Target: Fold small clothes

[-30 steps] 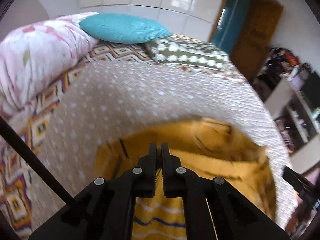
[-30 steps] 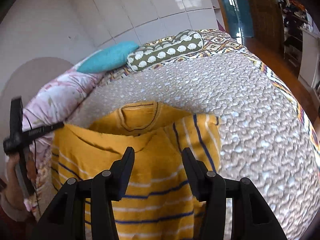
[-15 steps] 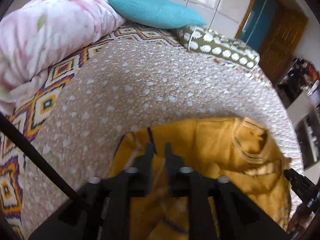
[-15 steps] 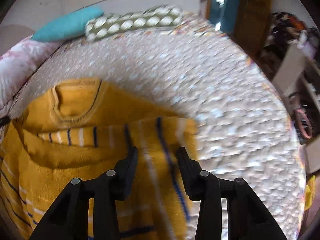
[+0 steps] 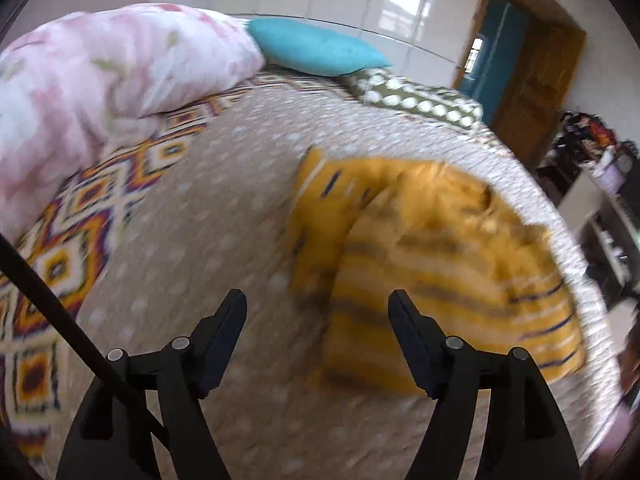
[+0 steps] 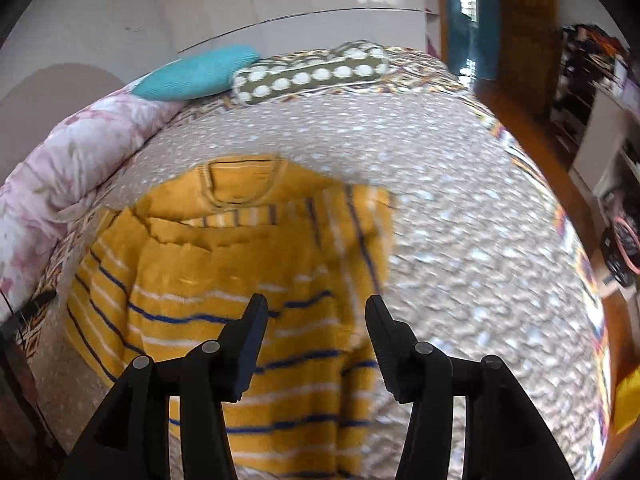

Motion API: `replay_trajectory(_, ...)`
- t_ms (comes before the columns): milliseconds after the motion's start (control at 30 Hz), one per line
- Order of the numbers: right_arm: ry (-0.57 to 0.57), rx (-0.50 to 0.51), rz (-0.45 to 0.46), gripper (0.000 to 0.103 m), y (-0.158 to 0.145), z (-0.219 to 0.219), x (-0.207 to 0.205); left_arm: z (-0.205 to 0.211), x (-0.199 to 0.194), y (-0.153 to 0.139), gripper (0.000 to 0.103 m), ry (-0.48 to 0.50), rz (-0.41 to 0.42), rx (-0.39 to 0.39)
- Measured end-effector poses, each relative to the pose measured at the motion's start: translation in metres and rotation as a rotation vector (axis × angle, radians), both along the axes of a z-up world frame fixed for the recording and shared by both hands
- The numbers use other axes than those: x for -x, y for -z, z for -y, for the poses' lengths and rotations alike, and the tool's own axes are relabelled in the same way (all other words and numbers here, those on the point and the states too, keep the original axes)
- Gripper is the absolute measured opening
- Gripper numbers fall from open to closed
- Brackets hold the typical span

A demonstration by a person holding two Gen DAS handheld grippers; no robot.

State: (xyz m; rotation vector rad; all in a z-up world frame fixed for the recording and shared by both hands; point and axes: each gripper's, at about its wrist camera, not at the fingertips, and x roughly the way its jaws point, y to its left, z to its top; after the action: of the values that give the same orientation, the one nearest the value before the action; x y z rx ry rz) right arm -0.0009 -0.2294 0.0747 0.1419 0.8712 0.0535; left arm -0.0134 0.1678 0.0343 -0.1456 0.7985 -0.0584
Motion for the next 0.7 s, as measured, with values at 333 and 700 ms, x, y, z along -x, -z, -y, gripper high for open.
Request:
replay_trajectory(333, -0.047, -0.018, -0.174, 0.008, 0.044, -0.025, -0.079, -0.044, 0.006, 0.052, 0.081, -0.105, -0.052, 0.154)
replay_trajectory(700, 0.212, 0.295, -0.208, 0.009, 0.038, -0.008, -0.124, -0.024, -0.003, 0.057, 0.09, -0.082, -0.076, 0.037)
